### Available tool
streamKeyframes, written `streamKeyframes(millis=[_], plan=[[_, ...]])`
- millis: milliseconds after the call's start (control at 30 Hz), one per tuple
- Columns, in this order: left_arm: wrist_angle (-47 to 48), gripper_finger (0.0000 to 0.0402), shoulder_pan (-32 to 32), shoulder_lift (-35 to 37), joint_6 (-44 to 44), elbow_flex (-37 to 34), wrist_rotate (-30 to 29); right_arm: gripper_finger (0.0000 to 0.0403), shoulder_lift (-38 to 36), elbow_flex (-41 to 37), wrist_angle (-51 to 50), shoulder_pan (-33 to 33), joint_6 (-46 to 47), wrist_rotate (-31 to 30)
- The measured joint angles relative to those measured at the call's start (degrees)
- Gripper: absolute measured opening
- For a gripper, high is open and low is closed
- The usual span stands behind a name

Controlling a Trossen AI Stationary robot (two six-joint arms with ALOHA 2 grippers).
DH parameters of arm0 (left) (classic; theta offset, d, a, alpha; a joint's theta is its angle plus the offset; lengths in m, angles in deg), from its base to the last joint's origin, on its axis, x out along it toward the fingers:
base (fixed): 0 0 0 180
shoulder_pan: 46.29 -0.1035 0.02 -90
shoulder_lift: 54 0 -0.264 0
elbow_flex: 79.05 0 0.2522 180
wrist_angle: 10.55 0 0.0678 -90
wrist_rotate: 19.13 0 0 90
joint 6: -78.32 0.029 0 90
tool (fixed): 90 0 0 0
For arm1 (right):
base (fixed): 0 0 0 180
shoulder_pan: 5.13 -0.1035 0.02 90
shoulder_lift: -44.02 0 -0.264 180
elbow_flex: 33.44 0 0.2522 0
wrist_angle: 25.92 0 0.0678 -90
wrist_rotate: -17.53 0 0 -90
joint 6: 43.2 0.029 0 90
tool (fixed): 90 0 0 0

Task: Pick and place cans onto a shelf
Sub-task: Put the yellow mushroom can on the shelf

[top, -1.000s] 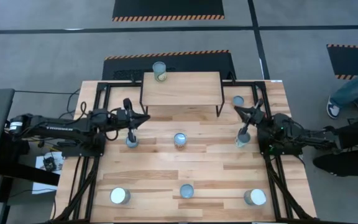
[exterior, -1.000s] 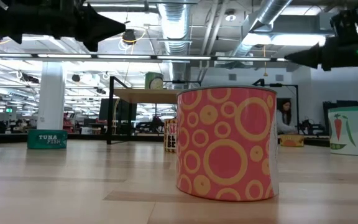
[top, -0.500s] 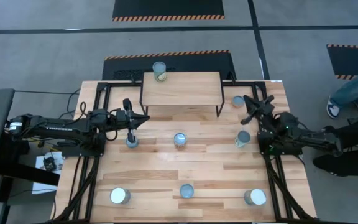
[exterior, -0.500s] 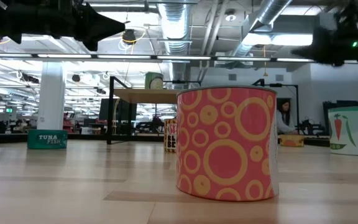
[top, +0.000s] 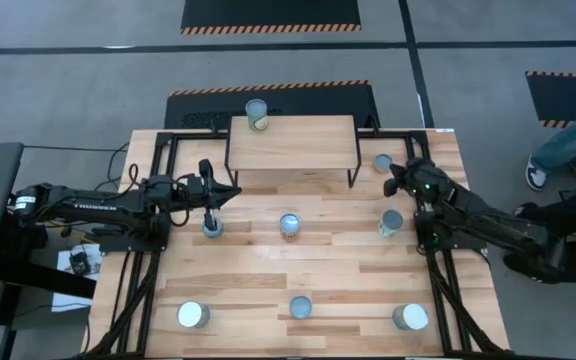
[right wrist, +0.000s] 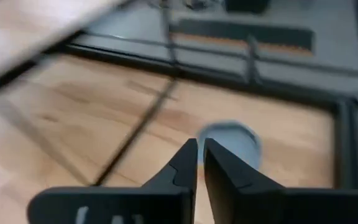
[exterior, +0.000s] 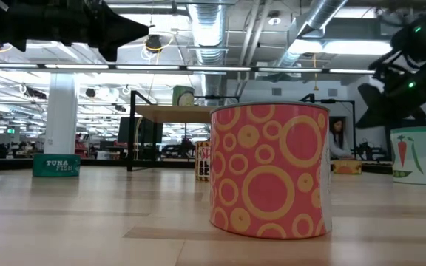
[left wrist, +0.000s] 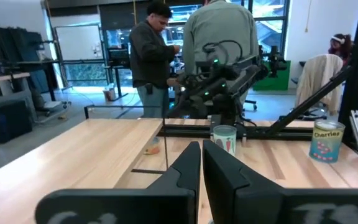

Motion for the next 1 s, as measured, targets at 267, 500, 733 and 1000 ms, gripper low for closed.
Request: streamKeyframes(millis=[267,500,733,1000], plan=[[-0.1,0.0009,0.0,0.0,2.2,0.4,0.0,0.0091,11.5,2.1,1.4,12.6,7.1,4.4],[0.3,0.0009,0.0,0.0,1.6,0.4,0.0,0.0168,22.4,6.9,1.7,19.4,10.2,11.7],[0.3,0.0009,0.0,0.0,1.1,0.4,0.3,0.0219,33.9,10.0,1.9,22.1,18.5,13.5],[0.3,0.0009,0.0,0.0,1.8,0.4,0.3,0.0198,43.8,11.8,9.0,23.2,25.8,17.6]])
